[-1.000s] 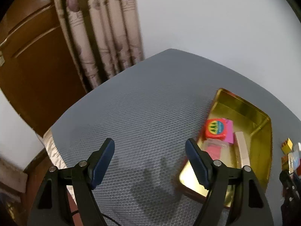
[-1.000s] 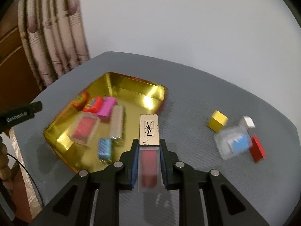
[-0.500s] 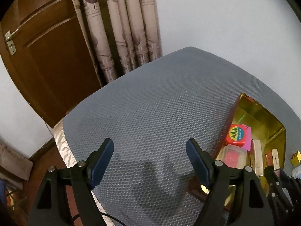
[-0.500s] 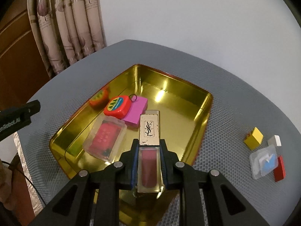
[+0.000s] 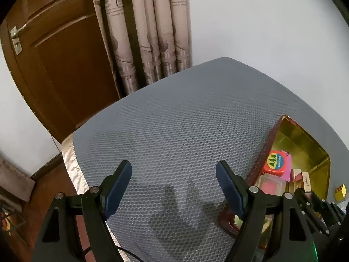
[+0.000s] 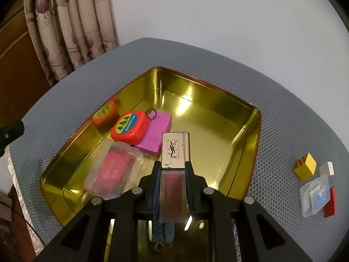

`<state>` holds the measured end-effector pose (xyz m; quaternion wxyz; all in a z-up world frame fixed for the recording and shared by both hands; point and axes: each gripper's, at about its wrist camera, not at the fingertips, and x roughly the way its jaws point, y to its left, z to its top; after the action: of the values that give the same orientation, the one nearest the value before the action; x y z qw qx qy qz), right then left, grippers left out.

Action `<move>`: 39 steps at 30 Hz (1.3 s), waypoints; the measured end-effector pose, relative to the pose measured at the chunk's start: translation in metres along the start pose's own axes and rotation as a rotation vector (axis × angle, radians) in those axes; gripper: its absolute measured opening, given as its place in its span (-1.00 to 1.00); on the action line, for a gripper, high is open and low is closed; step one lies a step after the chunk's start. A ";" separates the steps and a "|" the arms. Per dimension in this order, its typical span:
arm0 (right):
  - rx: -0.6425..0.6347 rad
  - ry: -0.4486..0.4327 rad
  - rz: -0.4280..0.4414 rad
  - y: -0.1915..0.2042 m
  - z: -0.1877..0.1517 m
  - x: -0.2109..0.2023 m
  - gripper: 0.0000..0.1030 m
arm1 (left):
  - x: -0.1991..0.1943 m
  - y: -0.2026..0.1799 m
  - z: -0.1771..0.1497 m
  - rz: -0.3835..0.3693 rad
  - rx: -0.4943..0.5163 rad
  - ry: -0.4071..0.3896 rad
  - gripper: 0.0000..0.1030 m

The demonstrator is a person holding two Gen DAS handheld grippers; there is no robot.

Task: Organize rigid objects
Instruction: 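Carry the lip gloss into the gold tin and open the right gripper, then reach the open right gripper to the red block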

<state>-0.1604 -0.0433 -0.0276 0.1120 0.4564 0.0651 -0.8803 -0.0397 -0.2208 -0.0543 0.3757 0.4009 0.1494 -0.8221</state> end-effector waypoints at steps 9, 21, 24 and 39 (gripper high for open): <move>0.020 0.004 0.022 -0.004 -0.003 0.003 -0.59 | 0.000 -0.003 -0.001 -0.011 0.004 0.006 0.49; 0.062 -0.025 0.030 -0.011 -0.007 -0.015 -0.44 | -0.001 -0.007 -0.002 -0.010 0.018 -0.001 0.49; 0.068 -0.043 0.026 -0.015 -0.009 -0.024 -0.43 | -0.003 -0.009 -0.002 -0.011 0.030 -0.007 0.49; 0.200 -0.094 -0.086 -0.117 -0.046 -0.071 -0.41 | -0.012 -0.027 -0.008 -0.022 0.110 -0.044 0.50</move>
<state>-0.1143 0.0897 0.0050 0.0308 0.4205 -0.0087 -0.9067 -0.0505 -0.1929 -0.0517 0.3474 0.4013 0.1002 -0.8416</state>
